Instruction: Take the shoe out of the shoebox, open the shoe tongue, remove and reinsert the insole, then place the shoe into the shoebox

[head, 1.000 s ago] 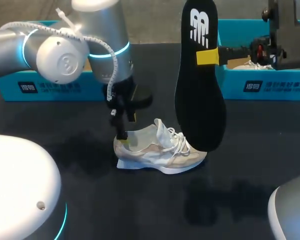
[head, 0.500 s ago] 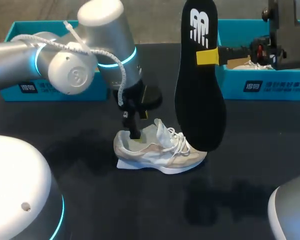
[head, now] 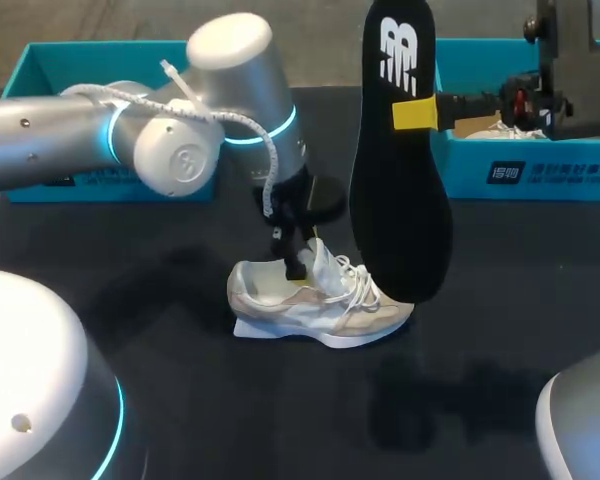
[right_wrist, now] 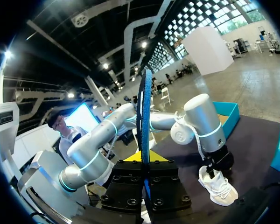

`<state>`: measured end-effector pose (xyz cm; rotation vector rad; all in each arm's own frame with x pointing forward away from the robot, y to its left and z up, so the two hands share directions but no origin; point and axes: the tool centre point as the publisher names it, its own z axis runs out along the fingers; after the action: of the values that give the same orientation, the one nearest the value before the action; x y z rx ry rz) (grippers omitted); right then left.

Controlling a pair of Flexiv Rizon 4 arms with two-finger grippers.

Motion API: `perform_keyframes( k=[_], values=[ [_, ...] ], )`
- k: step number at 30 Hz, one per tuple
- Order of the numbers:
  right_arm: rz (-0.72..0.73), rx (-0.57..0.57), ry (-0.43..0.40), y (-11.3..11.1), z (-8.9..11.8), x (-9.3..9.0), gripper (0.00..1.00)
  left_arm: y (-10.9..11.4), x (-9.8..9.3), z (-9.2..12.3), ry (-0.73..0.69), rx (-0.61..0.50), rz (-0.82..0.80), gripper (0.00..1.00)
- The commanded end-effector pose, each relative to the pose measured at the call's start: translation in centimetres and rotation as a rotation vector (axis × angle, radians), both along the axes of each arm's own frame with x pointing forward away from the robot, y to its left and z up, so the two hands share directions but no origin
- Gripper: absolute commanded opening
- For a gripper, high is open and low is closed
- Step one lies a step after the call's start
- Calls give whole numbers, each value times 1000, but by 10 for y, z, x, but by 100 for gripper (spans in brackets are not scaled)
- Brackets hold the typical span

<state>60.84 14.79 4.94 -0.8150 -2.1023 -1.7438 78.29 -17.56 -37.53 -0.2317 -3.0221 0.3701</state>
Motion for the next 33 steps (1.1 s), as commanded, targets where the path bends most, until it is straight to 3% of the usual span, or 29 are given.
perform_keyframes(
  k=[1, 10, 13, 15, 18, 25, 33],
  values=[
    [1, -3, 3, 3, 1, 3, 0, -9, 4, -11, 12, -1, -3, 88],
    [1, -3, 3, 3, 1, 3, 0, -8, 0, -18, 31, -3, 1, 60],
    [1, -3, 3, 3, 1, 3, 0, -7, -3, -20, 42, 1, -10, 39],
    [1, -3, 3, 3, 1, 3, 0, -7, -4, -22, 49, 5, -15, 33],
    [1, -3, 3, 3, 1, 3, 0, -7, -6, -25, 57, 1, -24, 0],
    [1, -3, 3, 3, 1, 3, 0, -6, -10, -16, 62, -36, -88, 0],
    [1, -3, 3, 3, 1, 3, 0, 3, 2, 8, 165, -109, -373, 0]
  ],
)
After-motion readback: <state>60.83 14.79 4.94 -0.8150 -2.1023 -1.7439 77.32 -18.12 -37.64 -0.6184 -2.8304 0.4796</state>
